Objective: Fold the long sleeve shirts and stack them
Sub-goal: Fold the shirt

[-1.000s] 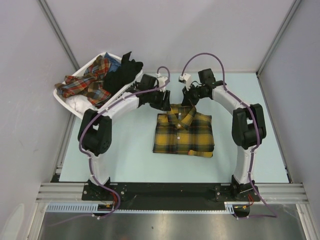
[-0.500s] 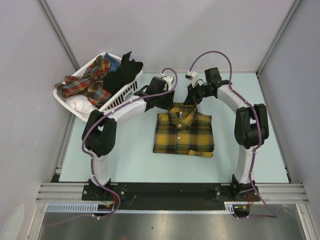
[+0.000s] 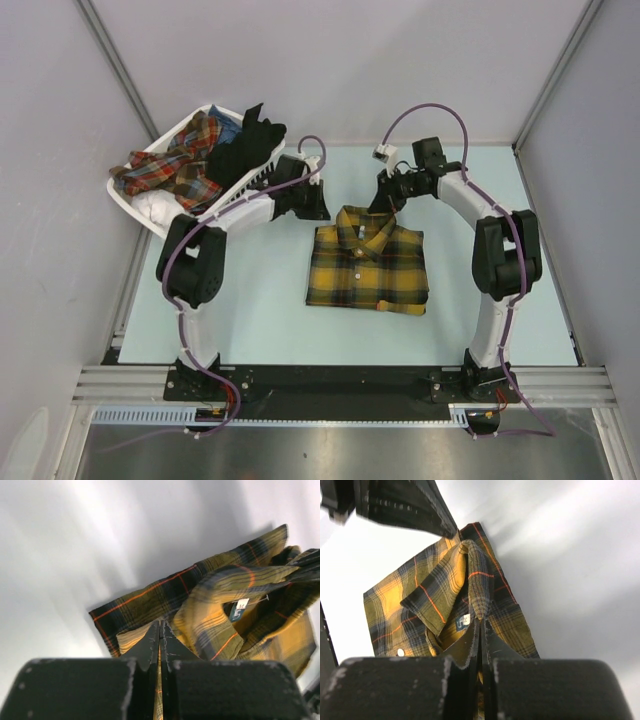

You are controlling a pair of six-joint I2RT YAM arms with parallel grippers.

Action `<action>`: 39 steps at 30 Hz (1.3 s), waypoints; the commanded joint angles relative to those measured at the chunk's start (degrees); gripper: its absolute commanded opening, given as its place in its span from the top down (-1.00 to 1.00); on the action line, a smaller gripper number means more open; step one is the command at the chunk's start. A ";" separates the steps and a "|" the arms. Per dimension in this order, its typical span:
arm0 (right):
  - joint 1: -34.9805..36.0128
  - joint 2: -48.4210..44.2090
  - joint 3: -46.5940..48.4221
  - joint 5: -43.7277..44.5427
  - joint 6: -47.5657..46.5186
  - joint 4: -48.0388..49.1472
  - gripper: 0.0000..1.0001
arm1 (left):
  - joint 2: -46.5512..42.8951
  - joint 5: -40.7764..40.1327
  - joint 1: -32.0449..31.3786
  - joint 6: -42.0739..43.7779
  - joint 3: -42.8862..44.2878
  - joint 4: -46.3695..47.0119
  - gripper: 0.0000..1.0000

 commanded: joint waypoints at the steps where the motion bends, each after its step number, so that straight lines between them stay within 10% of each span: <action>1: -1.21 -3.19 -0.02 -3.34 -2.57 -0.90 1.00 | -1.94 12.54 1.91 -4.36 -2.88 6.40 1.00; 4: -1.30 -2.84 0.25 -4.13 -3.10 -0.90 1.00 | -2.56 18.00 2.70 -5.34 -4.91 11.32 0.85; 8: -1.21 -3.02 0.51 -5.28 -3.45 -1.07 1.00 | -3.52 24.70 3.23 -1.13 -5.44 15.01 -0.03; 17: -0.60 -3.63 0.42 -6.86 -5.74 -2.13 1.00 | -0.90 29.61 4.02 12.23 -0.69 17.92 -0.29; 31: -0.16 -3.37 1.48 -8.36 -9.25 -4.41 1.00 | 4.55 36.21 4.90 20.68 -0.69 22.75 -0.19; 39: 0.01 0.32 2.09 2.69 -2.42 3.58 0.86 | 7.28 25.78 5.95 14.54 1.06 19.86 0.89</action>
